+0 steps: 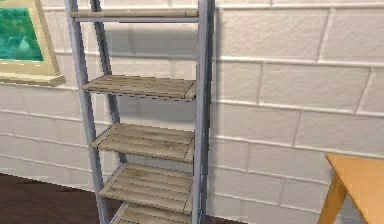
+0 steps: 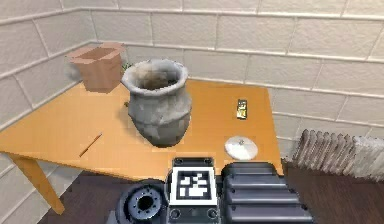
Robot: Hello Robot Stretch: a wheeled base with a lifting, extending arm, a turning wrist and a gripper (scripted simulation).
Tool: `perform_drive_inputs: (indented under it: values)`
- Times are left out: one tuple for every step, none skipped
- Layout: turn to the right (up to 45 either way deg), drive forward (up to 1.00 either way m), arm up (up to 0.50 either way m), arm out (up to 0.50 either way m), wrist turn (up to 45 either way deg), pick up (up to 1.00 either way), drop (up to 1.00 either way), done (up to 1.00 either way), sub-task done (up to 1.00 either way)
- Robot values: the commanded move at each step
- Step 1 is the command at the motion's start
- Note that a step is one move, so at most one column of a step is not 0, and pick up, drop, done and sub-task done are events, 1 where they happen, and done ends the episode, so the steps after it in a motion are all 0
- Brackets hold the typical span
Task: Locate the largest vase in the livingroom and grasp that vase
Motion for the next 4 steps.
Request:
perform_drive_inputs:
  values:
    - [0.0,0.0,0.0,0.32,0.0,0.0,0.0,0.0,0.0]
    - [0.0,0.0,0.0,0.0,45.0,0.0,0.0,0.0,0.0]
    - [0.0,0.0,0.0,0.0,45.0,0.0,0.0,0.0,0.0]
    - [0.0,0.0,0.0,0.0,45.0,0.0,0.0,0.0,0.0]
